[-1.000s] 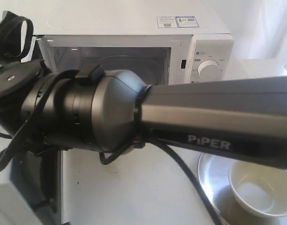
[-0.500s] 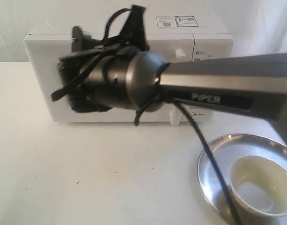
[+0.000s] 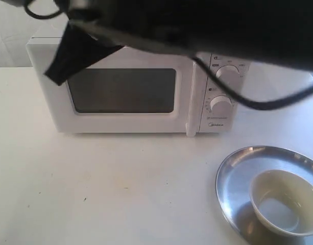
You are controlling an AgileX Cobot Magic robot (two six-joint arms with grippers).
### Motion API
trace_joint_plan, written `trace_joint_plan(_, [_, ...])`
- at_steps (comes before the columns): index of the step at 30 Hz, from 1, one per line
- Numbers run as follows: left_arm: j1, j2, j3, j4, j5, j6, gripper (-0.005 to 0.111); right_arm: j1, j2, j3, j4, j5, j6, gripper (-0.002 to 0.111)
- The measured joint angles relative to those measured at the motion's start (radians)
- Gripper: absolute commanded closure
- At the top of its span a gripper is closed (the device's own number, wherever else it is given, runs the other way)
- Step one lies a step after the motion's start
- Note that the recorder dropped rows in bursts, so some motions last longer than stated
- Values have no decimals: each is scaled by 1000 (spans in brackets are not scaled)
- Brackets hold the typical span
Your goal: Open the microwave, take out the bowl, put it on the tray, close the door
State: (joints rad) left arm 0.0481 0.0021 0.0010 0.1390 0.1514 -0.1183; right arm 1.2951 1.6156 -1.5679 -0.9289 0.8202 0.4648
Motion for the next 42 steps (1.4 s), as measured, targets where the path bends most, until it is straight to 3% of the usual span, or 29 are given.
trace_joint_plan(5, [0,0,0,0,0,0,107,48,-237,168,269,-261,-90,108])
trace_joint_plan(11, [0,0,0,0,0,0,107,52,-537,463,396,-453,-113,108])
trace_joint_plan(17, [0,0,0,0,0,0,107,52,-772,686,401,-449,-57,108])
trace_joint_plan(25, [0,0,0,0,0,0,107,52,-968,738,418,-306,-1,108])
trace_joint_plan(28, [0,0,0,0,0,0,107,52,-1010,775,324,-292,37,108])
trace_joint_plan(31, [0,0,0,0,-2,0,107,52,-1036,848,140,-283,229,108])
trace_joint_plan(36, [0,0,0,0,-2,0,107,-88,-1170,1057,-203,-350,619,108])
trace_joint_plan(42, [0,0,0,0,-2,0,107,-406,-1413,1275,-309,-506,753,108])
